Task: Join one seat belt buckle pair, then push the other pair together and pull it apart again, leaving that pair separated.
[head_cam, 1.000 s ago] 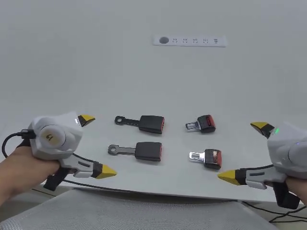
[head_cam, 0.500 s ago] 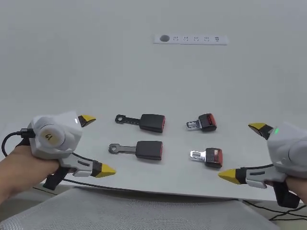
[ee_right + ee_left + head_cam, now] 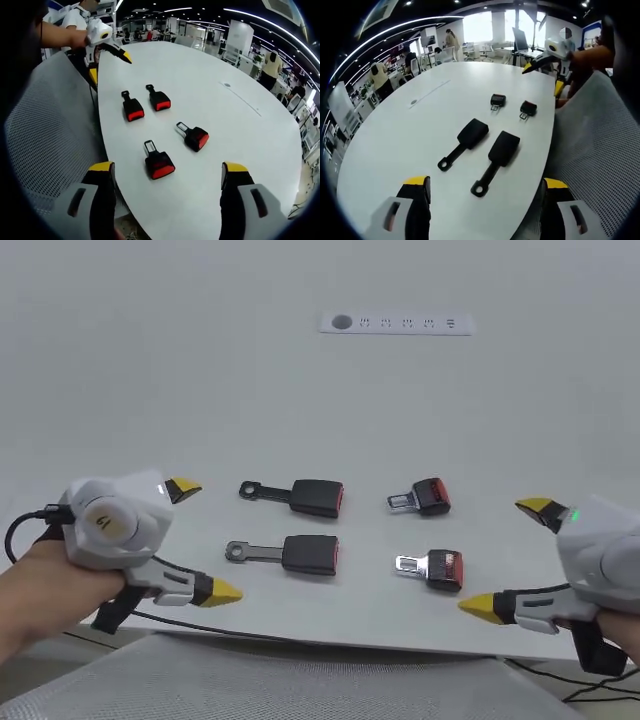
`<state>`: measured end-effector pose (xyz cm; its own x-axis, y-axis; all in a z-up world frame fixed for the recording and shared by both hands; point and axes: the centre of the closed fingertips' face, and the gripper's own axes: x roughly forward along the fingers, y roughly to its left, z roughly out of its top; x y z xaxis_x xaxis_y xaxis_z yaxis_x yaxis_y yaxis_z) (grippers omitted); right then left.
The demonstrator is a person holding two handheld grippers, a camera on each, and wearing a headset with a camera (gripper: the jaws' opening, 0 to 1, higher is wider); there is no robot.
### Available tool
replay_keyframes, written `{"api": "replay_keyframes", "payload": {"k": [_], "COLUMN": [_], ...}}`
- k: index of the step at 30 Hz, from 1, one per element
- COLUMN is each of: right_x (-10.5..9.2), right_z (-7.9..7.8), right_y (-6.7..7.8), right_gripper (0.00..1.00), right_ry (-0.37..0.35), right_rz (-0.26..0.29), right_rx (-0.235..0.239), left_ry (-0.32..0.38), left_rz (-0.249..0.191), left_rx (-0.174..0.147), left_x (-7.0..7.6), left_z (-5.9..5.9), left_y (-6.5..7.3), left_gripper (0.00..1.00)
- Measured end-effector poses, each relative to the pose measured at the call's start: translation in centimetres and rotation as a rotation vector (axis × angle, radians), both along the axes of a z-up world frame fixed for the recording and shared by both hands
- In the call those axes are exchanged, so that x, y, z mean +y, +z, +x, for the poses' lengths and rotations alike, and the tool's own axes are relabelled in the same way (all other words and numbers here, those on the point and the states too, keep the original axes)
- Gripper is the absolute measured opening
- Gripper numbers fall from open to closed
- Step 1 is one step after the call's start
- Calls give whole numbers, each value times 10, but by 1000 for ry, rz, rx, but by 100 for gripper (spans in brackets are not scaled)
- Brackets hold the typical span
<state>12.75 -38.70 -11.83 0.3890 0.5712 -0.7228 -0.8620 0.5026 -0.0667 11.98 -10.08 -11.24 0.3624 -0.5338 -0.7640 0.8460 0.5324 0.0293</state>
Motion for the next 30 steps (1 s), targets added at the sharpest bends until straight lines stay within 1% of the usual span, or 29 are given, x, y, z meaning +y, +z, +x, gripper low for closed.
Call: {"api": "replay_keyframes", "payload": {"k": [2,3,5,6,7,8,10,11,14,15,17,19,21,22,25,26,30], "right_x": [1,1,2,3,7,7,8,8,9,9,11,12,14,14,16,16,19], "right_z": [1,0,-1,-2,-6,-7,-7,-8,-7,-6,-6,-6,-5,-4,-2,-2,-2], "right_y": [-1,-1,-2,-3,-3,-4,-7,-9,-13,-15,-16,-16,-16,-17,-21,-22,-27], "right_gripper": [86,85,83,80,76,73,71,70,68,67,66,65,65,65,62,63,61], "right_ry": [3,9,17,27,46,47,64,69,81,84,95,105,113,113,126,130,161], "right_rz": [2,1,-3,-3,0,-6,-18,-20,-27,-30,-37,-43,-48,-54,-62,-68,-92], "right_rx": [-1,2,4,8,25,27,30,33,37,36,34,32,30,26,30,27,22], "left_ry": [-4,-8,-14,-17,-19,-26,-45,-52,-70,-79,-92,-100,-119,-132,-160,-176,-199], "left_rz": [1,6,9,9,12,18,36,38,47,50,60,68,83,91,112,119,123], "left_rx": [7,2,4,2,2,0,0,8,15,22,18,20,18,24,32,29,26], "left_x": [0,-1,0,0,0,0,-1,-2,-6,-8,-10,-10,-11,-12,-13,-15,-22], "left_z": [-1,0,1,2,2,3,3,2,1,0,1,2,3,4,5,6,13], "left_y": [-1,-1,-3,-4,-4,-5,-8,-9,-11,-13,-14,-16,-18,-21,-26,-27,-32], "left_gripper": [87,87,87,87,87,87,87,85,84,83,83,83,83,82,79,79,78]}}
